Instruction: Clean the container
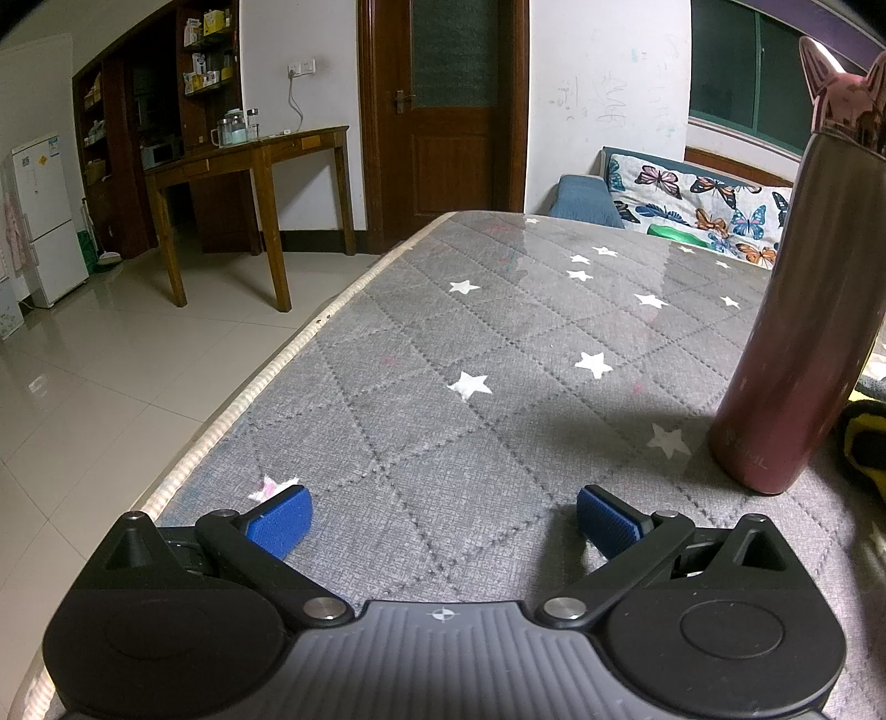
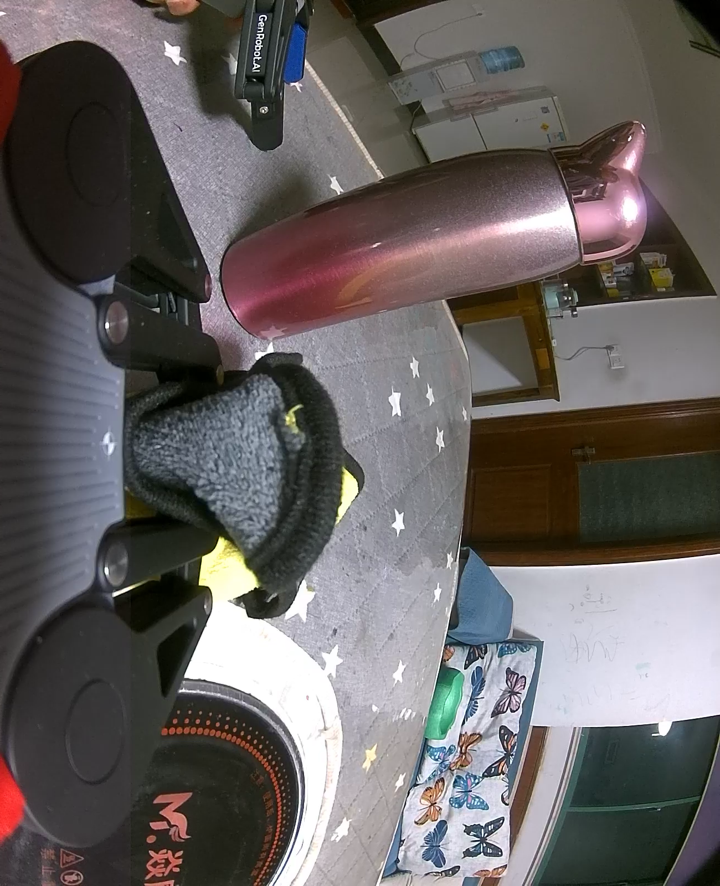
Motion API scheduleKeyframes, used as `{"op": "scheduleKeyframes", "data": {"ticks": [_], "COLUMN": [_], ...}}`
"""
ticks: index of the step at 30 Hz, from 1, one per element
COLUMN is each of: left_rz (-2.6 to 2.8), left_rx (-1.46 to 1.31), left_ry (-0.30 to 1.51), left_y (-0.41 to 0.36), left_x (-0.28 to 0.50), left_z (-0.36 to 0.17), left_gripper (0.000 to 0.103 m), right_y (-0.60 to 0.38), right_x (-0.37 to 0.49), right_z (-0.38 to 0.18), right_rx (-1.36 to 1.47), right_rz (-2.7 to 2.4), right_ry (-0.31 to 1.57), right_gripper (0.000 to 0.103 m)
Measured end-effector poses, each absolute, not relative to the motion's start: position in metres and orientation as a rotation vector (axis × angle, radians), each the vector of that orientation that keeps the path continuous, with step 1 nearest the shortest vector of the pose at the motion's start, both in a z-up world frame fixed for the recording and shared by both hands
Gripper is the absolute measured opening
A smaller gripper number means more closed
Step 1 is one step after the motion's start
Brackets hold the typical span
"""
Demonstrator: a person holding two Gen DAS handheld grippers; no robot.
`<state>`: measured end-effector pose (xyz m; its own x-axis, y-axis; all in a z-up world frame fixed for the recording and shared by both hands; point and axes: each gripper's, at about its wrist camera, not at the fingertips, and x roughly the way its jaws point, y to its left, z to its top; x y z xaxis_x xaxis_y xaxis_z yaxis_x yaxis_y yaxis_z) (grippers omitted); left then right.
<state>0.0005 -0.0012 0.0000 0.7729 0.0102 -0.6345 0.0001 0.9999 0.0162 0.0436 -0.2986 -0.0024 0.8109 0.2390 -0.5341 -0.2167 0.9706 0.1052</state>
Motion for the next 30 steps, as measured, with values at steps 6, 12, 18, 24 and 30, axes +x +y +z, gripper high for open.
{"op": "scheduleKeyframes", "data": {"ticks": [6, 12, 18, 24, 30], "left_rz": [0.006, 0.006, 0.006, 0.007, 0.005], "left_rx": [0.016, 0.019, 0.018, 0.015, 0.015], "left_ry": [0.689, 0.689, 0.688, 0.689, 0.693], "left_y": [-0.0009, -0.0021, -0.0024, -0.0015, -0.0048], "left_x": [0.0002, -0.0003, -0.0008, -0.0019, -0.0051], "left_z": [0.0003, 0.0006, 0.0003, 0.0002, 0.0009], "left_gripper": [0.103, 0.103, 0.103, 0.103, 0.103], "right_y": [-0.2987, -0.2986, -0.2983, -0.2981, -0.2996], "right_x": [0.0435, 0.0436, 0.0439, 0.0437, 0.0432], "right_z": [-0.0026, -0.0026, -0.0028, -0.0031, -0.0030], "right_rx": [0.040, 0.040, 0.040, 0.037, 0.040], "right_rz": [0.243, 0.243, 0.243, 0.242, 0.243], "right_ry": [0.576, 0.576, 0.576, 0.576, 0.576], "right_gripper": [0.014, 0.014, 0.014, 0.014, 0.014]}}
